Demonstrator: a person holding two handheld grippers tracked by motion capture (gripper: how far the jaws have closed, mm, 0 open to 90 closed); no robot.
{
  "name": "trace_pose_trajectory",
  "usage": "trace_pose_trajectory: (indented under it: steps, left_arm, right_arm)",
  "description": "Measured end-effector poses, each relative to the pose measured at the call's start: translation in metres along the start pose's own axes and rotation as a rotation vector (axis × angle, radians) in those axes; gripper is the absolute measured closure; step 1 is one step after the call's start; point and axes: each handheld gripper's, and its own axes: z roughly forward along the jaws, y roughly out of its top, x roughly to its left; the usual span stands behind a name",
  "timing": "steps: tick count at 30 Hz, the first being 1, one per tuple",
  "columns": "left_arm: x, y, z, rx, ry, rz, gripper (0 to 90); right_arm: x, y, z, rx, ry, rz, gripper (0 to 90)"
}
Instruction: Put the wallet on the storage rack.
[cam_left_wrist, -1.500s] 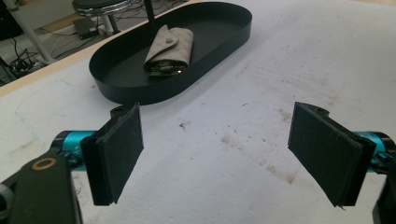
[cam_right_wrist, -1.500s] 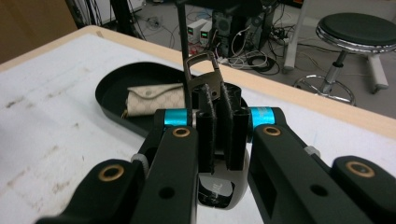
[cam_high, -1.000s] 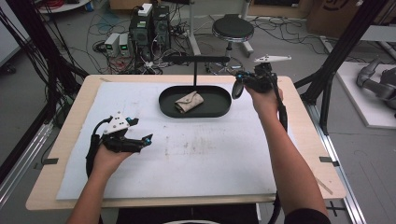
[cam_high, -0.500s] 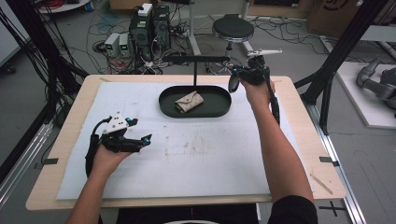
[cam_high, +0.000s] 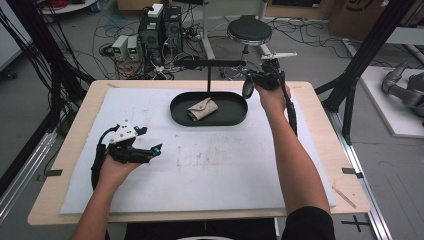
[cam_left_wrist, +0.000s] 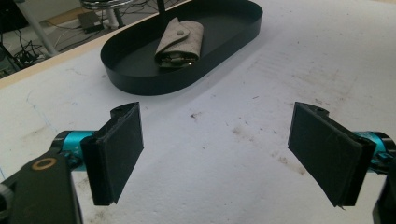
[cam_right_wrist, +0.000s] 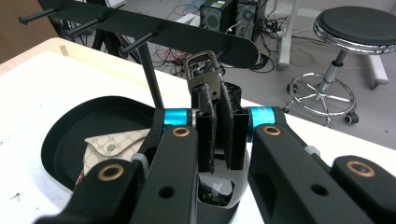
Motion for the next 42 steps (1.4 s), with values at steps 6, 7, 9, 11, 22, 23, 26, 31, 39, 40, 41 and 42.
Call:
trace_pose_trajectory:
  steps: [6,7,9,11,22,23,26,31,39,40,41,42]
  left_arm:
    - [0.000,0.000,0.000,-0.002,0.002,-0.001,17.9]
    - [0.000,0.000,0.000,0.001,0.001,0.002,17.9]
    - [0.000,0.000,0.000,0.001,0.000,0.001,17.9]
    - [0.000,0.000,0.000,0.000,0.000,0.000,17.9]
    - [0.000,-0.001,0.000,0.004,0.004,-0.001,17.9]
    - [0.000,-0.001,0.000,0.003,0.004,-0.001,18.0]
    - [0.001,-0.001,0.000,0.004,0.003,0.001,17.9]
    - [0.001,-0.001,0.000,0.003,0.003,-0.002,17.9]
    - [0.001,-0.001,0.000,0.002,0.003,-0.002,17.9]
    - [0.001,-0.001,0.000,0.003,0.004,-0.001,18.0]
    - [0.001,-0.001,0.000,0.003,0.005,-0.002,17.9]
    - [0.001,-0.001,0.001,0.002,0.005,-0.003,18.0]
  right_arm:
    - [0.000,-0.003,0.005,0.006,-0.014,-0.010,86.0]
    - [0.001,-0.003,0.006,0.010,-0.016,-0.009,86.0]
    - [0.003,-0.003,0.008,0.017,-0.030,-0.028,85.8]
    - [0.003,-0.005,0.010,0.017,-0.039,-0.029,85.6]
    - [0.000,-0.006,0.015,0.015,-0.047,-0.012,85.4]
    - [0.000,-0.006,0.015,0.012,-0.047,-0.014,85.4]
    - [0.000,-0.006,0.016,0.010,-0.049,-0.015,85.4]
    - [-0.001,-0.007,0.018,0.010,-0.049,-0.003,84.8]
    - [-0.002,-0.006,0.015,-0.019,-0.063,0.007,62.5]
    - [-0.002,-0.005,0.013,-0.017,-0.083,0.001,61.2]
    - [-0.002,-0.005,0.011,-0.015,-0.087,-0.008,60.9]
    - [-0.002,-0.005,0.009,-0.014,-0.088,-0.014,59.0]
